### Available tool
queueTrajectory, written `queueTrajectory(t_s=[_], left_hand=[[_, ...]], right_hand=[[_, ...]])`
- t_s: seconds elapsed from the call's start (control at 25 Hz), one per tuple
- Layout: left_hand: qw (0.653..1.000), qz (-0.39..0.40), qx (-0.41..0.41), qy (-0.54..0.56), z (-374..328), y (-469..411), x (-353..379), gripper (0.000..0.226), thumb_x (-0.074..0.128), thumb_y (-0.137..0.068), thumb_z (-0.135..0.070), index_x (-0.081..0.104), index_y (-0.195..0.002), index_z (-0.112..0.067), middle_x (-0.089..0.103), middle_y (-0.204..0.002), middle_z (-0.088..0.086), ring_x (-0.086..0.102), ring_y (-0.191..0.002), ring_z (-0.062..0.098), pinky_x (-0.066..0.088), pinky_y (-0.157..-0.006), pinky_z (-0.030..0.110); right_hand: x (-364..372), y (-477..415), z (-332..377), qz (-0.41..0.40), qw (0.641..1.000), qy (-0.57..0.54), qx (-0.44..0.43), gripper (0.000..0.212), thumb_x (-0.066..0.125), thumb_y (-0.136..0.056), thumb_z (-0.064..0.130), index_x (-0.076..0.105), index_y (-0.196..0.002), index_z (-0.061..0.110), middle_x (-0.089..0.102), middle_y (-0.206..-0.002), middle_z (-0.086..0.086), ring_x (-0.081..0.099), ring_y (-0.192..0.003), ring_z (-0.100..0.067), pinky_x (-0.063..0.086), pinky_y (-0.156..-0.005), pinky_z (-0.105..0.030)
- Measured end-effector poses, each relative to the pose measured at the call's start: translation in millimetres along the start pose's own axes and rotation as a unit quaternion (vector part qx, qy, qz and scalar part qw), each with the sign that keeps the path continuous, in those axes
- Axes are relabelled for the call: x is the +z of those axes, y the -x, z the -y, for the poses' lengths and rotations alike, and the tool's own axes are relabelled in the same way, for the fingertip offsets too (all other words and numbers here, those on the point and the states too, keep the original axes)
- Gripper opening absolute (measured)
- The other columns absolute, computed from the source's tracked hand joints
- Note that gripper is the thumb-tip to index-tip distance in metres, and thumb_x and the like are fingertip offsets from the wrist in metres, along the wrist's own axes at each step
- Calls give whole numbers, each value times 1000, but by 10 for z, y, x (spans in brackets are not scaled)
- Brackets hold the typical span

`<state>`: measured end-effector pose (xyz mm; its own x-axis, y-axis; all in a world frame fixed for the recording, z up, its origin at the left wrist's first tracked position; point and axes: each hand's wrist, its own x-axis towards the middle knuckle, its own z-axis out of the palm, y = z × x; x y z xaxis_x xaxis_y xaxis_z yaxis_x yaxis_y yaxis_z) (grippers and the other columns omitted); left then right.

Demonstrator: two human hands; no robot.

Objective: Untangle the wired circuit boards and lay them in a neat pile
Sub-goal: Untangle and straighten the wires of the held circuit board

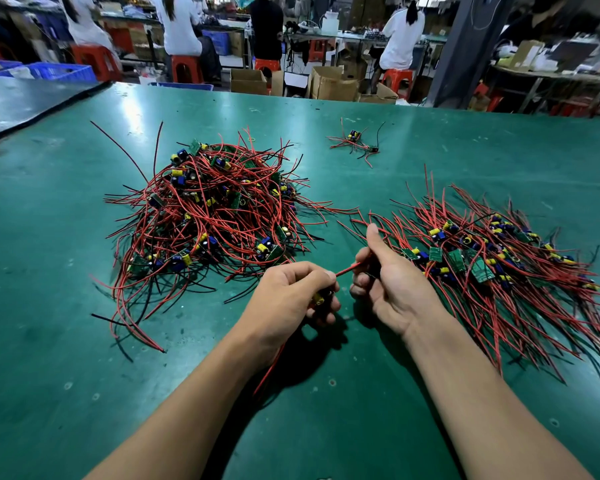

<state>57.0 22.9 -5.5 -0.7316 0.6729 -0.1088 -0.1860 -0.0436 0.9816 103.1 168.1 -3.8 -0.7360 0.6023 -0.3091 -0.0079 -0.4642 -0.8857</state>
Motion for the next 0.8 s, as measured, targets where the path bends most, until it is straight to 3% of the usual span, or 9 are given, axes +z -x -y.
queueTrajectory(t_s=[0.24, 0.36, 0.44, 0.52, 0.64, 0.8], left_hand=[[998, 13, 16, -63, 39, 7, -3, 21, 64, -91, -13, 68, -72, -9, 66, -60, 10, 58, -49, 21, 45, -52, 23], [1000, -8, -2, 4, 30, -15, -14, 21, 57, -96, -10, 63, -76, -7, 65, -60, 13, 58, -44, 21, 46, -43, 21], [999, -12, -8, 35, 21, -25, -29, 21, 53, -98, -9, 62, -79, -7, 64, -60, 13, 57, -44, 21, 47, -42, 22], [999, -14, -10, 43, 15, -31, -35, 20, 52, -98, -7, 63, -81, -7, 64, -60, 13, 58, -44, 22, 48, -42, 23], [999, -7, -12, 33, 12, -29, -28, 18, 53, -97, -7, 61, -80, -7, 65, -61, 13, 57, -45, 22, 48, -44, 24], [1000, 19, -14, -6, 8, -8, -13, 18, 56, -95, -8, 60, -77, -8, 65, -60, 12, 58, -44, 20, 46, -46, 23]], right_hand=[[-52, 11, -18, -2, 992, 125, -36, 50, 59, -97, 50, 62, -65, 11, 56, -53, -4, 47, -40, -12, 39, -45, -24], [1, 93, -52, 88, 988, 127, -32, 46, 61, -95, 48, 71, -77, 8, 60, -62, -9, 54, -47, -17, 45, -48, -26], [70, 173, -125, 163, 980, 113, -15, 36, 62, -97, 40, 74, -89, 7, 56, -58, -12, 52, -44, -22, 49, -46, -28], [114, 208, -168, 185, 978, 97, -19, 29, 61, -99, 31, 74, -95, 5, 56, -55, -10, 51, -39, -22, 48, -42, -28], [120, 189, -138, 152, 985, 78, -13, 27, 61, -99, 28, 75, -91, 7, 63, -63, -9, 54, -43, -19, 49, -41, -28], [16, 61, -56, 45, 995, 85, -31, 28, 60, -99, 28, 76, -83, 13, 73, -76, 1, 61, -57, -6, 49, -49, -20]])
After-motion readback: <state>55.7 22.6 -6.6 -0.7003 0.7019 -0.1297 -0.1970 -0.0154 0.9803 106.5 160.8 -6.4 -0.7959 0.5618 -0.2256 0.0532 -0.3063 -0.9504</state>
